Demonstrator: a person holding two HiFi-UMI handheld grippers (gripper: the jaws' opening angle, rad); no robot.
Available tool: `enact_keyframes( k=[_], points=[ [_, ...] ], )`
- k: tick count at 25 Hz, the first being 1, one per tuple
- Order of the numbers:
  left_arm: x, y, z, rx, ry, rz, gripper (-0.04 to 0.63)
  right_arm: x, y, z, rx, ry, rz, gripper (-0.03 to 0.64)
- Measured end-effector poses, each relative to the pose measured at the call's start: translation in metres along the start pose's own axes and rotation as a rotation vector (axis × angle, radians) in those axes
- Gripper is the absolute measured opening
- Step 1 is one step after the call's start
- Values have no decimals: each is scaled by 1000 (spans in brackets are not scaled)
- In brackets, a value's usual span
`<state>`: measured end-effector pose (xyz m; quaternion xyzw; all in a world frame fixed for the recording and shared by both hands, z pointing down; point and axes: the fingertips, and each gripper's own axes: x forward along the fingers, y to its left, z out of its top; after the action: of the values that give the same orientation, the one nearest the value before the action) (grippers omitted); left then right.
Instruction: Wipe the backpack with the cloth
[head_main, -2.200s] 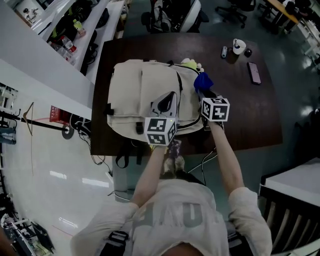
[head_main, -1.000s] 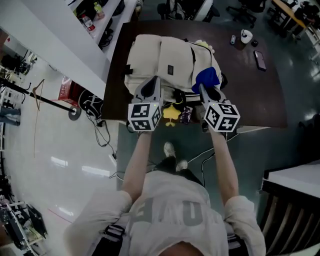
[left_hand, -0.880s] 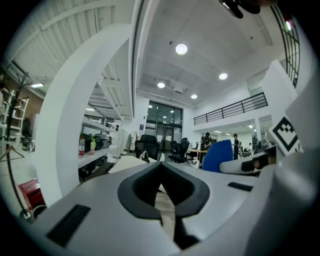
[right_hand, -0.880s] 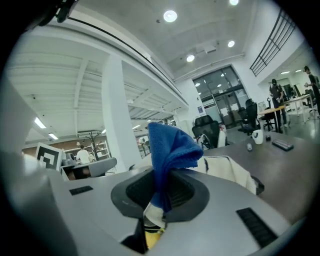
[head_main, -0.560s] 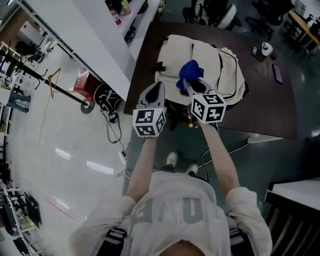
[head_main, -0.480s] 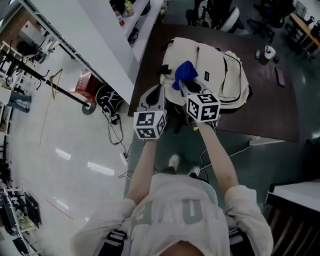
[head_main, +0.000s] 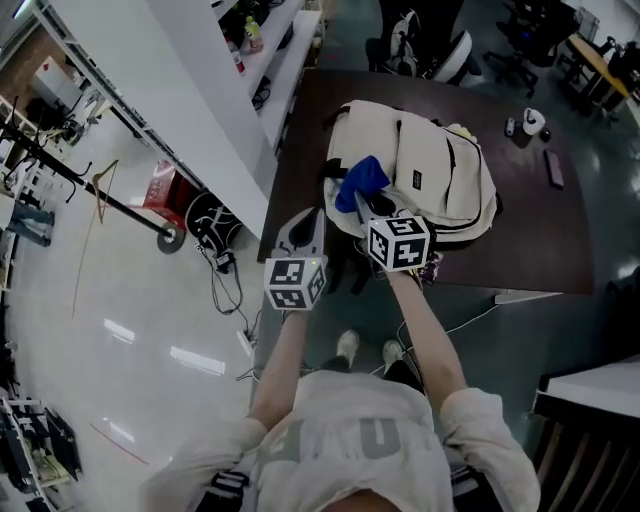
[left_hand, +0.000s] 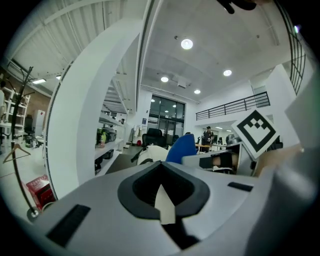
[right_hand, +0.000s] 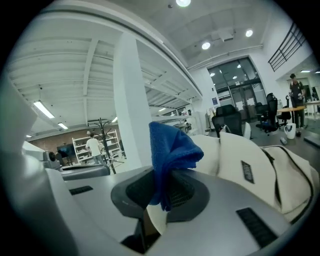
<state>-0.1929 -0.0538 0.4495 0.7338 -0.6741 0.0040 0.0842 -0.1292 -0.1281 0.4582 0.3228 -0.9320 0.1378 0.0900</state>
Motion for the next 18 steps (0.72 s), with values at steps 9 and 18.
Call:
enact_keyframes(
  k=[9, 18],
  points=[
    [62, -129, -26, -16, 58, -156, -2, -98, -141, -52, 49, 68, -188, 43],
    [102, -219, -38, -11, 70, -203, -2, -172, -252, -86, 85, 117, -317, 43]
  ],
)
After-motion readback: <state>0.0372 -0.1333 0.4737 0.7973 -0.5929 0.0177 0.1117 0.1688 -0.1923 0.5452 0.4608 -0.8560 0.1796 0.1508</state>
